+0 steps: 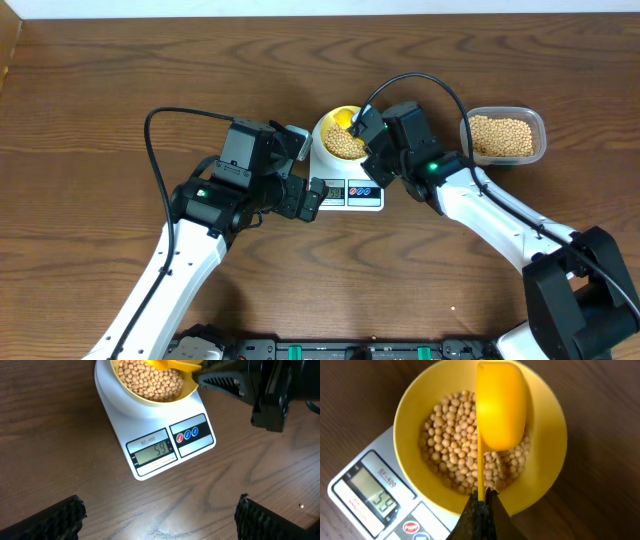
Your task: Scoop item into bowl and weigh 50g on scale
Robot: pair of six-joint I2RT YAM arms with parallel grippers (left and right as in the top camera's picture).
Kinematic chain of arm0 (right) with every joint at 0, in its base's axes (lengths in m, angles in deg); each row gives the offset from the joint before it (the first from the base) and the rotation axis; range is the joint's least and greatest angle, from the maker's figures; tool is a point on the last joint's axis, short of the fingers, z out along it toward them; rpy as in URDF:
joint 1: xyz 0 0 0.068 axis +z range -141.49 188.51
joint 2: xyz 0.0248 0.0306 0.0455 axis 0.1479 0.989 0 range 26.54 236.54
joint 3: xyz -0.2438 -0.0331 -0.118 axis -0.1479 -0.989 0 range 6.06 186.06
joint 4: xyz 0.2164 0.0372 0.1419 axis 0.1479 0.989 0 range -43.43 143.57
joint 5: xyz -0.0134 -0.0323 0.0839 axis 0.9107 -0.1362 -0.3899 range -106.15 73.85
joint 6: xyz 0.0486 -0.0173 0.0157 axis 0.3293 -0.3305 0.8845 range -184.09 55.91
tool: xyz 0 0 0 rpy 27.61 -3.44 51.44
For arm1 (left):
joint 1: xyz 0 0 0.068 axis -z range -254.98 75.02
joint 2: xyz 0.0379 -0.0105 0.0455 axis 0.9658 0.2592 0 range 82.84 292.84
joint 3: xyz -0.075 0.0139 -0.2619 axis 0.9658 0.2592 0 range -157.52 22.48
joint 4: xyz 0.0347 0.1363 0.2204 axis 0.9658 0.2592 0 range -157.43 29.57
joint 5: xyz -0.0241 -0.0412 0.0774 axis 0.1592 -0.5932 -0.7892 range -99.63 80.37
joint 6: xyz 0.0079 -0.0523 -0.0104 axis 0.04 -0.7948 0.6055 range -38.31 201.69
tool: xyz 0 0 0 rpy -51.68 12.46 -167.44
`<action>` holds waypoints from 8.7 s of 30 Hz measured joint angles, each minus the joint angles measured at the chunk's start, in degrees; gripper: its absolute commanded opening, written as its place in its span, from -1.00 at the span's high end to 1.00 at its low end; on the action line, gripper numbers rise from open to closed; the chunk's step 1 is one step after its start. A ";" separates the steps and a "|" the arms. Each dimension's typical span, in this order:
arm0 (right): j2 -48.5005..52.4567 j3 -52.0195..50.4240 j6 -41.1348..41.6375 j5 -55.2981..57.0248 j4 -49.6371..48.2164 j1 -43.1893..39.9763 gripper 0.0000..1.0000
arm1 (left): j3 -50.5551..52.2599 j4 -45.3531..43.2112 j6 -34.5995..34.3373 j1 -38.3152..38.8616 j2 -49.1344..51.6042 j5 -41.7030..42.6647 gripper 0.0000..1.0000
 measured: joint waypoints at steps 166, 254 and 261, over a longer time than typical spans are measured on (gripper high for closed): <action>-15.52 0.31 13.88 -37.00 24.90 -60.06 0.98 | 0.00 0.00 0.00 0.00 0.00 0.02 -0.95; -6.43 0.28 -2.47 -16.48 -1.55 -7.54 0.98 | 0.00 0.00 0.00 0.00 0.00 0.00 -0.96; -4.57 0.28 -2.56 -15.19 -1.49 -7.54 0.98 | 0.00 0.00 0.00 0.00 0.00 0.00 -0.96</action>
